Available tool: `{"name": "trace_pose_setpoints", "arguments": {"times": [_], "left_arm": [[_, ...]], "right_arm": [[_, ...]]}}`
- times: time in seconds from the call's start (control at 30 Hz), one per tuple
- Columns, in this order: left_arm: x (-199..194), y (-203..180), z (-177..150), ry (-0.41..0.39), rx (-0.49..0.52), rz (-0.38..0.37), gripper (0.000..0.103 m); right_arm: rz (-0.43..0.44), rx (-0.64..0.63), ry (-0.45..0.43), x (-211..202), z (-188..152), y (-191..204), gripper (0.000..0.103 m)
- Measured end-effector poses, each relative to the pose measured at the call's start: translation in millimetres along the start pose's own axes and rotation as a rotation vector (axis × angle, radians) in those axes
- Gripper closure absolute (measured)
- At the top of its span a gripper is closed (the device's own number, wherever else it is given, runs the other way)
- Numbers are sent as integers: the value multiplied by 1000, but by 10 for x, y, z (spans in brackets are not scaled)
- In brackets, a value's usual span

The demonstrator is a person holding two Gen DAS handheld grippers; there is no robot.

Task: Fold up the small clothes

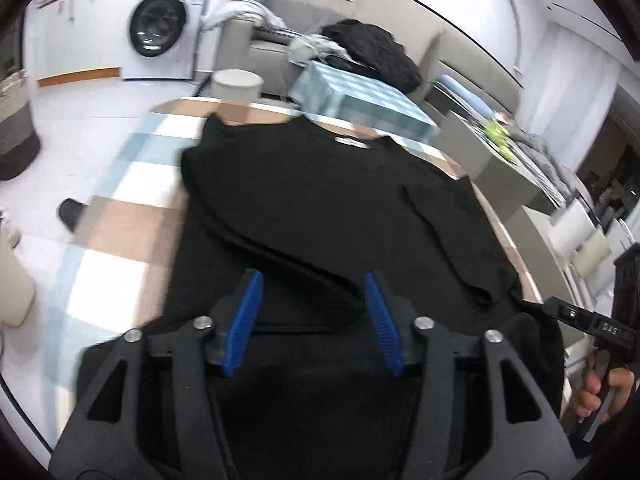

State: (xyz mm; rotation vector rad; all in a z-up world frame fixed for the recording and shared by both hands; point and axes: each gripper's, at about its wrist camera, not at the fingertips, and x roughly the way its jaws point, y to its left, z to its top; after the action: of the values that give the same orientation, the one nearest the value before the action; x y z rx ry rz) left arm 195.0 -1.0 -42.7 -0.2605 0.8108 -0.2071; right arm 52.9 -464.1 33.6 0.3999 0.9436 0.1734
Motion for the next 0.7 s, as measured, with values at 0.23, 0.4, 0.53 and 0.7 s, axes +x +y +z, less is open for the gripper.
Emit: {"name": "trace_pose_setpoints", "arguments": {"times": [0.23, 0.4, 0.53, 0.7], "left_arm": [[206, 836, 39, 11, -157, 72, 44], [592, 1039, 309, 40, -184, 119, 44], [805, 1204, 542, 28, -218, 162, 58], [990, 1251, 733, 6, -234, 168, 101]], "right_arm": [[22, -8, 28, 105, -26, 45, 51], [11, -4, 38, 117, -37, 14, 51], [5, 10, 38, 136, -7, -39, 51], [0, 23, 42, 169, 33, -96, 51]]}}
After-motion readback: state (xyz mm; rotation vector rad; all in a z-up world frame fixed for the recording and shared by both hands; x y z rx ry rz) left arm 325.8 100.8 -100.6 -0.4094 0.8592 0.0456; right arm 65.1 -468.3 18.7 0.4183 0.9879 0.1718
